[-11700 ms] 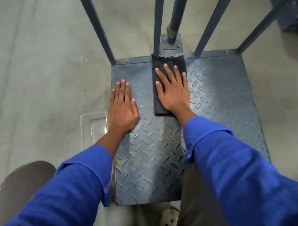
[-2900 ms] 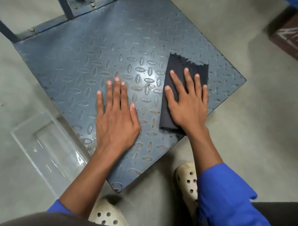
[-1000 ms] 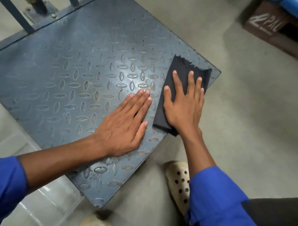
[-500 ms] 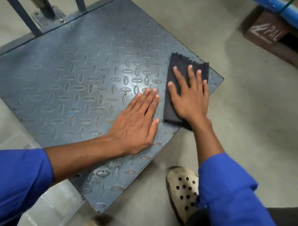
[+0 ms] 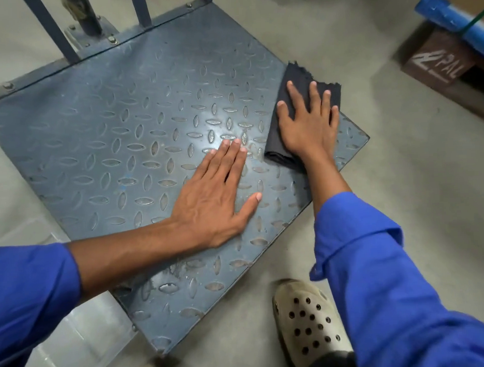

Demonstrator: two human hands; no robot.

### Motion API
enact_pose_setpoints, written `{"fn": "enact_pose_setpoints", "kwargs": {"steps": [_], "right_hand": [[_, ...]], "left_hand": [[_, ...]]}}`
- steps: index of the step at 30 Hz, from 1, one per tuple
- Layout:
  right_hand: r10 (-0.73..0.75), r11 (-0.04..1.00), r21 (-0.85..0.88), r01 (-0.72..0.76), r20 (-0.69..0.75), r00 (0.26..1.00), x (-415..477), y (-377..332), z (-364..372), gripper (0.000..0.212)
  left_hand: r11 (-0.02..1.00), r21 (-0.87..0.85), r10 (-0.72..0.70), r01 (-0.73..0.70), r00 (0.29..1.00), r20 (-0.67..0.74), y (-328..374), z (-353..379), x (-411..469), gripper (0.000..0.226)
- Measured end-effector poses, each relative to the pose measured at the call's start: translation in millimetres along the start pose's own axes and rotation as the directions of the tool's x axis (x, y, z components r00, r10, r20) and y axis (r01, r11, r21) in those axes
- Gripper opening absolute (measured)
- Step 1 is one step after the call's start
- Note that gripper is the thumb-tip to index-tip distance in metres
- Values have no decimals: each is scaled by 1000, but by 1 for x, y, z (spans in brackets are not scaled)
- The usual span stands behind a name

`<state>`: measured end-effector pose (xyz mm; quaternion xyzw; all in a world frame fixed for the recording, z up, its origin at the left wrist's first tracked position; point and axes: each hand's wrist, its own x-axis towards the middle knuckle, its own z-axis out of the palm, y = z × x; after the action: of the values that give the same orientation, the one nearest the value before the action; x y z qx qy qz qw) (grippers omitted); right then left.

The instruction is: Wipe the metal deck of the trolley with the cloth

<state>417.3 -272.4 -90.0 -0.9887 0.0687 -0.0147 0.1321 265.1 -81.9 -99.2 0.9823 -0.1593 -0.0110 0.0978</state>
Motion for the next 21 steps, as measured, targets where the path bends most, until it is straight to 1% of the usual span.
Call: {"fn": "enact_pose_setpoints", "kwargs": {"steps": [2,3,5,7,10,12,14,16,19,21], "right_hand": [[16,1000,14,-16,4,1000,-4,-16,3,62],[-16,1000,12,16,2,1000,-18,-25,6,62],[-129,992,-2,129,-18,991,-53,-36,14,60],[-201,980,-10,201,-21,979,-69,-38,17,59],[-224,975,-7,224,9,975,-32,-35,12,60],[-197,980,-7,197,34,980,0,-35,8,60],[-154,988,-2,154,46,987,12,-38,9,61],[-168,986,10,168,46,985,-6,-44,11,60],[-292,956,12,292,23,956,-61,-46,16,58],[-341,940,2,341,33,940,-73,-43,18,58]], "left_hand": [[999,4,-48,48,999,6,-12,-4,8,89],[998,2,-68,68,998,6,-20,-6,12,91],[997,13,-82,82,997,9,-35,-10,19,96],[998,32,-61,60,998,22,-46,-11,21,101],[999,23,-22,22,1000,12,-52,-13,17,94],[1000,1,-23,23,1000,-5,-55,-14,14,88],[999,-9,-32,32,999,-22,-58,-14,13,85],[999,-5,-46,46,998,-34,-59,-14,14,84],[997,1,-82,82,996,-37,-59,-15,17,82],[994,-4,-109,109,993,-35,-62,-16,21,81]]}}
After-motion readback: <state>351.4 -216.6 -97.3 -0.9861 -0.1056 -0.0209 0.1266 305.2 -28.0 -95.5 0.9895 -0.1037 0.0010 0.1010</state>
